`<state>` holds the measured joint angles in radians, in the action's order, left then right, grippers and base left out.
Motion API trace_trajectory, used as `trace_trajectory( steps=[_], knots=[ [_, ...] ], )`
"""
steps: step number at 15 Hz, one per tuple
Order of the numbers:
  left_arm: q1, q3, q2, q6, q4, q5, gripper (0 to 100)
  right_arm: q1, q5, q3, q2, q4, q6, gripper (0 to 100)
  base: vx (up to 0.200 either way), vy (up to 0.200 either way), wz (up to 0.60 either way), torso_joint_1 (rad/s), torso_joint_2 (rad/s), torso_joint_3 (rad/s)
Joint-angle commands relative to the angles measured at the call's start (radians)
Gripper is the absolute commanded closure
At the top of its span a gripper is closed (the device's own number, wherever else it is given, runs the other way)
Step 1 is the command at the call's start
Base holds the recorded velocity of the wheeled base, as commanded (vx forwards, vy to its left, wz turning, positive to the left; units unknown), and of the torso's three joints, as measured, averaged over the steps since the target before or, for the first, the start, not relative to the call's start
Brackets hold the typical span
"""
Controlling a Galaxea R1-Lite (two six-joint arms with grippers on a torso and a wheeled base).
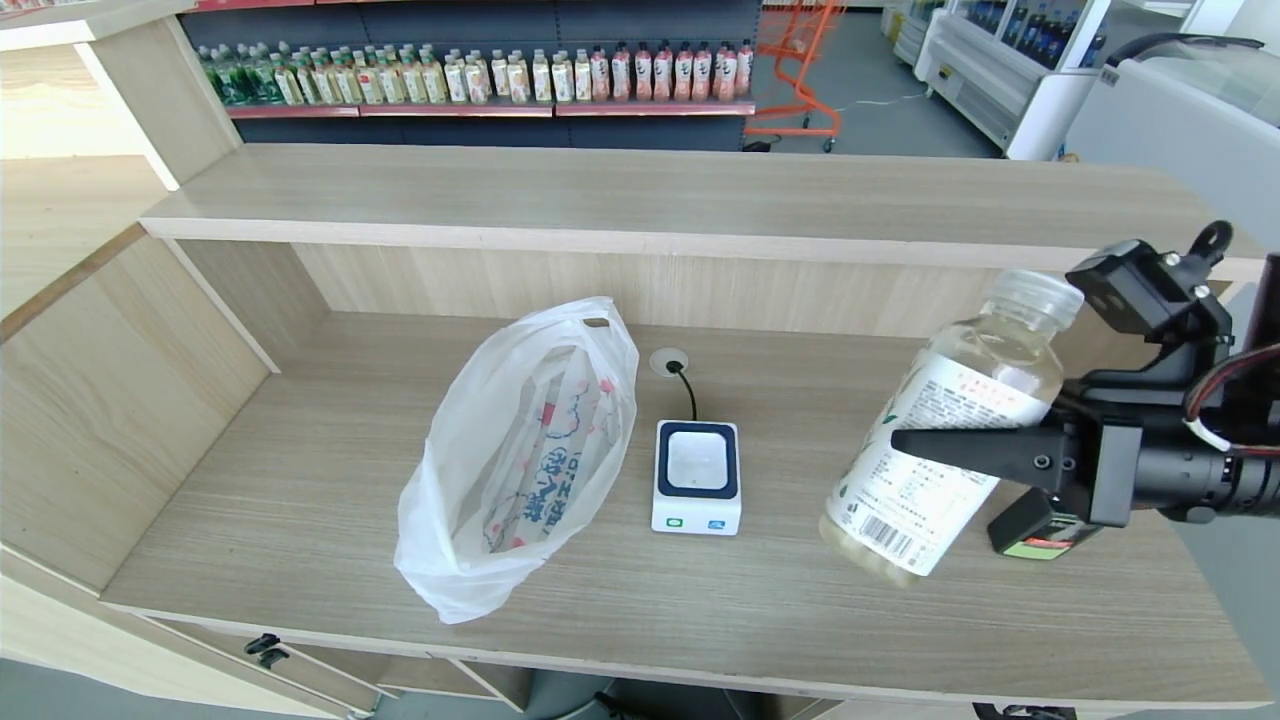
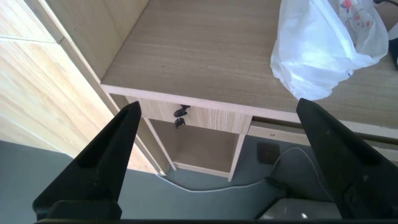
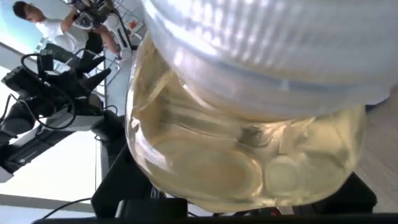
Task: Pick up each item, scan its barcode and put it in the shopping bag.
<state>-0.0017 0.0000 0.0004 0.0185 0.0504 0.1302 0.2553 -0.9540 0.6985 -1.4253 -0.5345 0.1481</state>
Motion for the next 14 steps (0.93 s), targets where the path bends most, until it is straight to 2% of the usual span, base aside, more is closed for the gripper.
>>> trace_trajectory(
  steps=[1,7,14],
  knots=[
    [0.000,0.000,0.000,0.000,0.000,0.000,0,0.005,-0.025,-0.007,0.046,0.002,0.001,100,0.000,0.000,0.00,0.000,0.00,0.000],
    [0.000,0.000,0.000,0.001,0.000,0.000,0,0.032,-0.170,-0.037,0.120,0.019,0.024,100,0.000,0.000,0.00,0.000,0.00,0.000],
    [0.000,0.000,0.000,0.000,0.000,0.000,0,0.070,-0.184,-0.030,0.167,0.045,0.157,100,0.000,0.000,0.00,0.000,0.00,0.000]
  ],
)
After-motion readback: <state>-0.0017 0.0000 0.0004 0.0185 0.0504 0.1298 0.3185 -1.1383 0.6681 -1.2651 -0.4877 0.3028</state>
